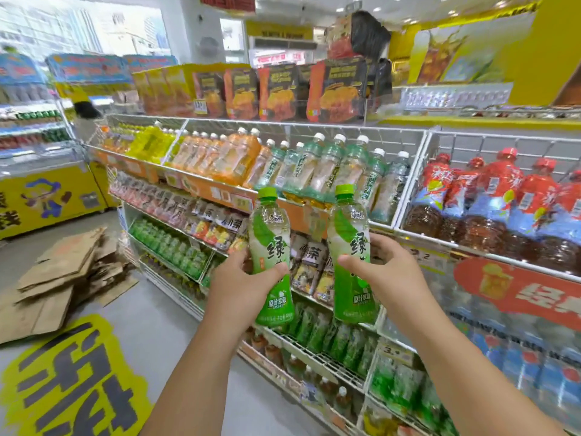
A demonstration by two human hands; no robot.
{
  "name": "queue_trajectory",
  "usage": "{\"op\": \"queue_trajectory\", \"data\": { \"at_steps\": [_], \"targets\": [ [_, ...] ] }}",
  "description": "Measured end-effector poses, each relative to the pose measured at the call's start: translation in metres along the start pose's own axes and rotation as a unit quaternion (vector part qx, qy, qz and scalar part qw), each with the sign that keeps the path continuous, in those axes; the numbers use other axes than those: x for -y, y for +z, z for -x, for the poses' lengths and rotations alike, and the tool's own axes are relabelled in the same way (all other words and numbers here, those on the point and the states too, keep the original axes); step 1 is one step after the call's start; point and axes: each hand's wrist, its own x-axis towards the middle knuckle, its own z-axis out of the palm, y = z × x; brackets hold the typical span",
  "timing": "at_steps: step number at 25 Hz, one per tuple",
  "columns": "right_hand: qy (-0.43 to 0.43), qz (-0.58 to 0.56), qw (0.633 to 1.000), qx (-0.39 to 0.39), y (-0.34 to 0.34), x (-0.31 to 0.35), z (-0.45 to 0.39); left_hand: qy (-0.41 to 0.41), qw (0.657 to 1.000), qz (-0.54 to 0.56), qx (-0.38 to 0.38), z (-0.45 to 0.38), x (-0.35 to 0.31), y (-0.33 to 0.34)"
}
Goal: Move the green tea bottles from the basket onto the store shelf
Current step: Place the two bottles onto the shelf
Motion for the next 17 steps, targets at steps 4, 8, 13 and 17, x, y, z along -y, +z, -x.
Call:
{"op": "queue_trajectory", "data": {
  "at_steps": [4, 8, 13, 17],
  "targets": [
    [0.03, 0.014, 0.997, -0.071, 0.061, -0.002, -0.017, 0.016, 0.998, -0.015, 0.066, -0.079, 0.019, -0.031],
    [0.048, 0.031, 0.992, -0.115, 0.09, -0.007, -0.028, 0.024, 0.991, -0.029, 0.129, -0.129, 0.028, -0.034],
    [0.064, 0.041, 0.987, -0.142, 0.098, -0.031, -0.062, 0.031, 0.979, -0.01, 0.201, -0.178, 0.05, -0.007],
    [0.08, 0.037, 0.985, -0.147, 0.1, -0.058, -0.088, 0.001, 0.978, -0.014, 0.206, -0.203, 0.071, 0.019]
  ]
}}
